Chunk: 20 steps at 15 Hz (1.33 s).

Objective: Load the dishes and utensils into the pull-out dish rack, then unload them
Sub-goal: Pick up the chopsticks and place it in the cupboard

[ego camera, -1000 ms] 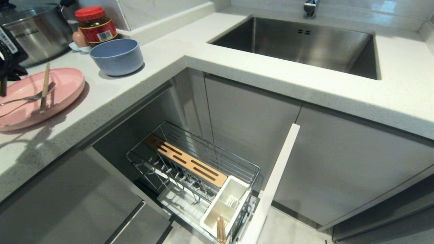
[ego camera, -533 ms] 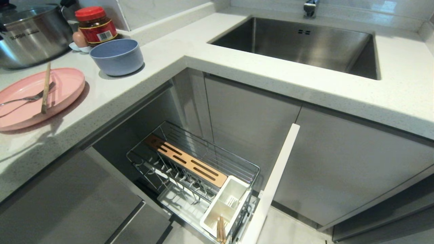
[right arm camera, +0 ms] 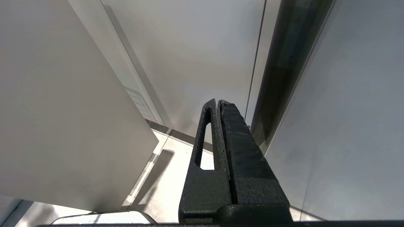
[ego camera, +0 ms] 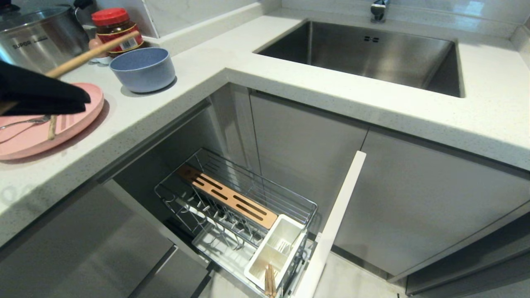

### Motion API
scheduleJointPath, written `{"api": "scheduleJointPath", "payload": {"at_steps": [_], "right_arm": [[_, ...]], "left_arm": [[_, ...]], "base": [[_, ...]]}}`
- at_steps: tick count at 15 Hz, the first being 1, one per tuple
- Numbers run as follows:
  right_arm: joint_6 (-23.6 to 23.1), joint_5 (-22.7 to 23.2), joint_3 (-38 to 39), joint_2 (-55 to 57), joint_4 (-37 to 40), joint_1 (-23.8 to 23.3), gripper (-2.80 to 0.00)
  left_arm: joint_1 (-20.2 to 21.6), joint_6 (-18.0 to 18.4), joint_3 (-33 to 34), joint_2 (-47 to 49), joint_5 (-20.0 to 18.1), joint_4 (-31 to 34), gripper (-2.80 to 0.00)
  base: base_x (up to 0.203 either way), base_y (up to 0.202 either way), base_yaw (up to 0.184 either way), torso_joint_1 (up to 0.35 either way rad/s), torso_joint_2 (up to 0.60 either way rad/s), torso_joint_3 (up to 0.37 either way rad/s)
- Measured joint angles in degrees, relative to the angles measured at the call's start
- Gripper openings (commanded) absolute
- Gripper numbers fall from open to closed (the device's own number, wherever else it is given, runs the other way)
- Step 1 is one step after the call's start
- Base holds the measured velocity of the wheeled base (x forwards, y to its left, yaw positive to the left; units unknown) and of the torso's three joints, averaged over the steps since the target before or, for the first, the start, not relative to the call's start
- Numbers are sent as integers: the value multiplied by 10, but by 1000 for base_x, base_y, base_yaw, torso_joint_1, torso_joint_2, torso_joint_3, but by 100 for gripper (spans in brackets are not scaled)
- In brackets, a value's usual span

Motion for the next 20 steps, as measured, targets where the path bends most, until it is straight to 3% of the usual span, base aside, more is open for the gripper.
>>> {"api": "scheduleJointPath", "payload": {"at_steps": [7,11,14,20], "right_arm": [[0,0,0,0,0,0,-280],[0,0,0,0,0,0,-280],[0,0,0,0,0,0,-280],[0,0,0,0,0,0,-280]], "left_arm": [[-35,74,31,61,-39,187,-280],[-39,132,66,84,-65,235,-280],[-39,190,136,96,-64,219,-280],[-40,317,295,114,-45,80,-280]], "base": [[0,0,0,0,0,0],[0,0,0,0,0,0],[0,0,0,0,0,0],[0,0,0,0,0,0]]}}
